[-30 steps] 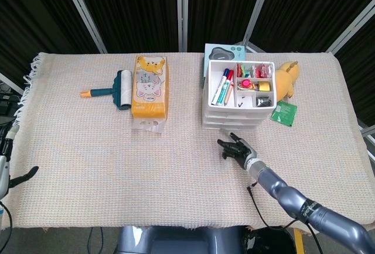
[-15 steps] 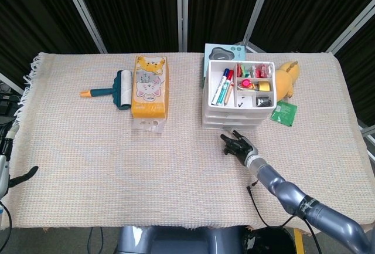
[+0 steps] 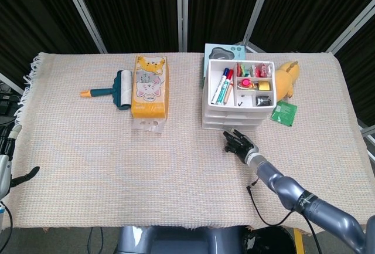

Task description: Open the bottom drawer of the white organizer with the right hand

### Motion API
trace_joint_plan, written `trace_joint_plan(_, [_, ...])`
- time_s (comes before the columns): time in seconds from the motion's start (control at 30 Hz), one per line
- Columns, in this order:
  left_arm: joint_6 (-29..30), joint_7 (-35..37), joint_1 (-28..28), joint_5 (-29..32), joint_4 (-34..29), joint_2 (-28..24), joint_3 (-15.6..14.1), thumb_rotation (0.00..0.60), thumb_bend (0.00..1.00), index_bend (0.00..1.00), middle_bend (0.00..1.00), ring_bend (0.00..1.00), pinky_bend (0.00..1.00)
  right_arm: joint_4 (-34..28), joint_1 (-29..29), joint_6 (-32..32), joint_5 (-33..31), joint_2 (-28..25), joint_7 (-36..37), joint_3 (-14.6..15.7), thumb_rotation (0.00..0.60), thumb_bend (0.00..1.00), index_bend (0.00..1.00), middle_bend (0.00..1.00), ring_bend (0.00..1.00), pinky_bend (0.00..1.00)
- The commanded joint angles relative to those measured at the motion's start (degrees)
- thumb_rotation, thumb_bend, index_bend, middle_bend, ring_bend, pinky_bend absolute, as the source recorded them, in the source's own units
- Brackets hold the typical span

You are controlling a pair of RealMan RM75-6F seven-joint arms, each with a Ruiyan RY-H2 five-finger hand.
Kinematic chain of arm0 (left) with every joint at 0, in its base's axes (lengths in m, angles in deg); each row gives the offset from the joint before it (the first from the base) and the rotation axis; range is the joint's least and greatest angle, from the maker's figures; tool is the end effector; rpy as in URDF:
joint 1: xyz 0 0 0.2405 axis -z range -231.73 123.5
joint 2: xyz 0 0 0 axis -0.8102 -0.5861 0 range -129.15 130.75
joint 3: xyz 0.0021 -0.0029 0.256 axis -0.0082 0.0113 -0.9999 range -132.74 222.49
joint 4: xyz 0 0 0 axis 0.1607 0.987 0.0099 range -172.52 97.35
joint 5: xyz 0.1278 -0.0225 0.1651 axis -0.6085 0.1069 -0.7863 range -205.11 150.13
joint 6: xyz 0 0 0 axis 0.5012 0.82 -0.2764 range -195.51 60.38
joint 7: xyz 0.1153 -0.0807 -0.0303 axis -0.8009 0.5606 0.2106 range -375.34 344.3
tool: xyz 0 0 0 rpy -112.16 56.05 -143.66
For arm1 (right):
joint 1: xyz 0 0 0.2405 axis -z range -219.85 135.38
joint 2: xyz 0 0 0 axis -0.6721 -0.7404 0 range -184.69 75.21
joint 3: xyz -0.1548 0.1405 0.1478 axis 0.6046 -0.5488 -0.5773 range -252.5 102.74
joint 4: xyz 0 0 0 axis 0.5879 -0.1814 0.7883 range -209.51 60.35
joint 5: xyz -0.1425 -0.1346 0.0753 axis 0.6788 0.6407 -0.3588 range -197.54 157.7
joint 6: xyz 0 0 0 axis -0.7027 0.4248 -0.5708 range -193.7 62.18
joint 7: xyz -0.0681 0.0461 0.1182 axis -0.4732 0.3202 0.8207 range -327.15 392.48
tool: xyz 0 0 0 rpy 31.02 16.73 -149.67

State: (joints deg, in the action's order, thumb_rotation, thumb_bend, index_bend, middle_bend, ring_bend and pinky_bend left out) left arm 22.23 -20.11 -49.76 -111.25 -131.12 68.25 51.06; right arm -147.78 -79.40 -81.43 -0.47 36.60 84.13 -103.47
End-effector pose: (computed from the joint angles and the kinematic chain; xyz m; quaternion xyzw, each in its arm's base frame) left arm -0.3001 0.1883 0.1601 -0.5520 -0.3602 -0.4189 0.6246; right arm -0.2068 -0.3651 -0.0461 -0.0223 -0.9254 0.3750 0.0503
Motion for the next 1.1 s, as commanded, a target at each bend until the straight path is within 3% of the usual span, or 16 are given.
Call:
trace_joint_plan(0.03, [0.00,-0.06,-0.02,0.07,0.02,0.00,-0.01,0.600,0.06,0.00,0.00,0.00,0.00,0.24,-0.39,0.43,-0.47,-0.25,-0.29,0.29,0.600,0.29,0.39,0.88,0.92,0.74])
trace_joint_plan(0.77, [1.57,0.18,-0.84,-0.66,-0.78,-0.51,-0.27,0.600,0.06,0.00,0.00,0.00,0.00,-8.32,4.29,0.22,2.69,-3.07,-2.32,0.29,0.600,0.29,0.42,0.88,0.92,0.74])
trace_joint_plan(1.1, [2.08,0.78,-1.21,-0.96,-0.97,-0.81,-0.35,0.600,0.06,0.00,0.00,0.00,0.00,-12.18,6.02,0.71,5.42,-4.76,-4.13,1.48,0.600,0.29,0.17,0.87,0.92,0.74])
